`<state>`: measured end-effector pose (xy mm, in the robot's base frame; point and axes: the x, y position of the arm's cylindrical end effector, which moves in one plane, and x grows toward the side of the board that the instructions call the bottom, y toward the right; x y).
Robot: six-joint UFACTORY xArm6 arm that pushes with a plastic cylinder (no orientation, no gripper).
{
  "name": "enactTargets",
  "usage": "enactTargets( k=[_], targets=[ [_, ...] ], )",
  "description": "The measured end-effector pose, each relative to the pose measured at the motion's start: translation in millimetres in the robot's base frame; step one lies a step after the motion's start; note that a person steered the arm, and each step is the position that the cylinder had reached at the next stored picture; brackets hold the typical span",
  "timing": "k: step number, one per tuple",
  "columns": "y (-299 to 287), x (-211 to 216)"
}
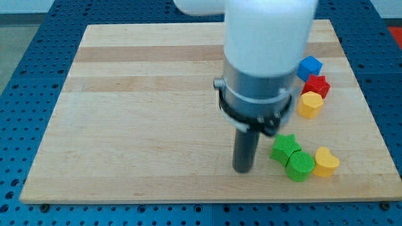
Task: Move the green star towards the up
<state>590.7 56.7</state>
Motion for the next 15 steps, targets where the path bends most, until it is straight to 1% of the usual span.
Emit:
enactTargets(
  k=[1, 2, 3, 4, 5, 6, 7, 9, 10, 11, 12, 13, 14, 15],
  targets=[
    [33, 21],
    [75, 13],
    [116, -6],
    [119, -27],
    [97, -30],
    [61, -20],
    [44, -23],
    [50, -74],
    [50, -90],
    [50, -75],
    [50, -97],
    [50, -160],
    [50, -210],
    [50, -193]
  ],
)
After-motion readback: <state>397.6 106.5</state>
